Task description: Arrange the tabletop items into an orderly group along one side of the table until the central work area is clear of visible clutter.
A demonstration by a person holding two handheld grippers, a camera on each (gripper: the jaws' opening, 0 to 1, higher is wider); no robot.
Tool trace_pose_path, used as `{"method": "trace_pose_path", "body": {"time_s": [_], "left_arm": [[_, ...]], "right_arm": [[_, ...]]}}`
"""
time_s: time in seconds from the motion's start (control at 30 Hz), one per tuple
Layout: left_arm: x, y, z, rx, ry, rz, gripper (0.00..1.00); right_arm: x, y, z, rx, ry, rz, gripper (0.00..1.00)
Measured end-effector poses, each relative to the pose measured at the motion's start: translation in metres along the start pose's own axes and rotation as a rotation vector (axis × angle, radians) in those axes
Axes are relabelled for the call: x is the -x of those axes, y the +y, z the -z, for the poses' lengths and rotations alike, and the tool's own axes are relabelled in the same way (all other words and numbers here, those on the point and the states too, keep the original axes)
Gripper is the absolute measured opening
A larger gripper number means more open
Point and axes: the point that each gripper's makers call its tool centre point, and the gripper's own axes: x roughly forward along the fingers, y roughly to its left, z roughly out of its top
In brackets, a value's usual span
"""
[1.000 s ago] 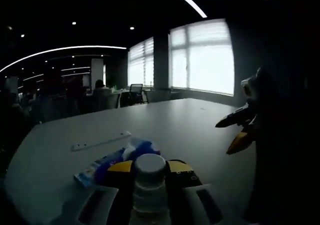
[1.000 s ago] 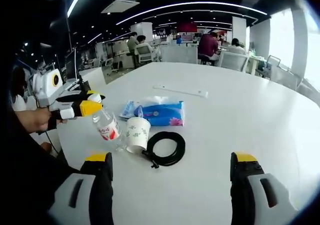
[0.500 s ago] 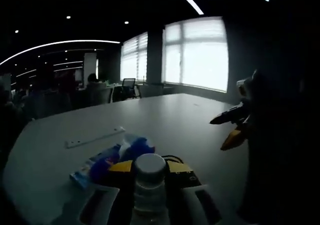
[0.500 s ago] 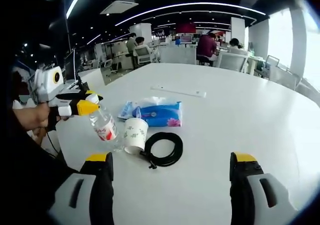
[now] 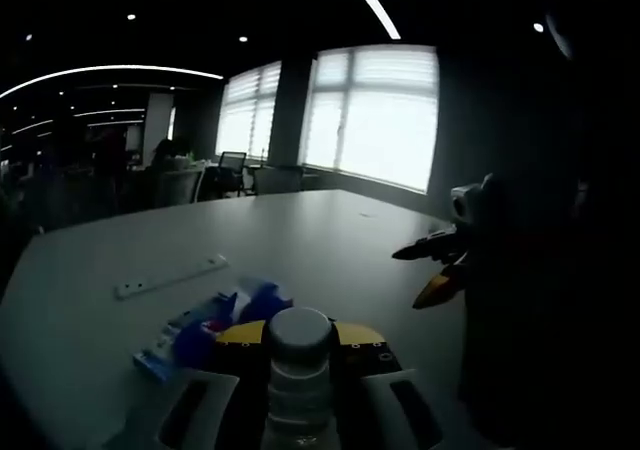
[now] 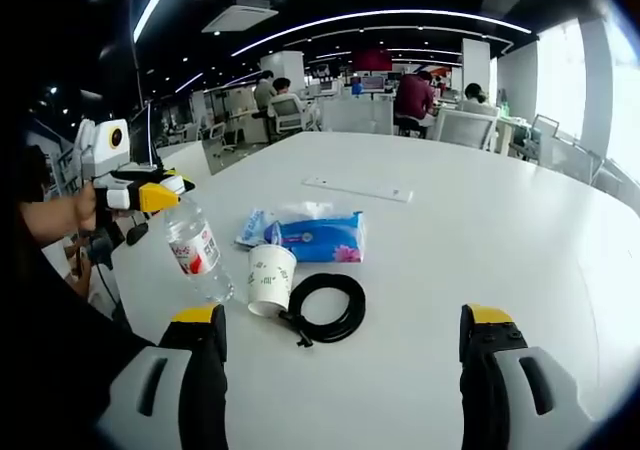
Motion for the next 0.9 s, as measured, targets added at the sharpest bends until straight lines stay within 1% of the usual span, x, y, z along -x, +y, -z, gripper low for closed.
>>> {"method": "trace_pose_path", "body": {"time_s": [0.13,0.3,0.47,0.6,0.77,0.9], "left_arm": [[0.008,0.01,-0.009,-0.009,-0.003,0.039,0.19],[0.015,0.022,-0.02,-0.053,0.004,0.09,0.19],[0.019,0.042,-0.028,-0.078,0.01,0.121,0.19],[0.02,0.053,-0.029,-0.115,0.024,0.136,0.19],[0.022,0.07,-0.028,-0.179,0.061,0.152,0.19],[0.022,0.083,-0.027,-0.18,0.086,0.159,0.19]], "right_arm": [[-0.002,-0.001,-0.001,-0.005,0.001,0.002,0.93],[-0.002,-0.001,-0.001,-0.007,0.003,0.007,0.93],[-0.004,-0.005,-0.001,-0.009,0.001,0.019,0.93],[-0.005,-0.006,-0.002,-0.011,0.001,0.028,0.93],[-0.006,-0.007,-0.002,-0.008,0.007,0.037,0.93],[-0.008,-0.008,0.0,-0.01,0.013,0.044,0.93]]}}
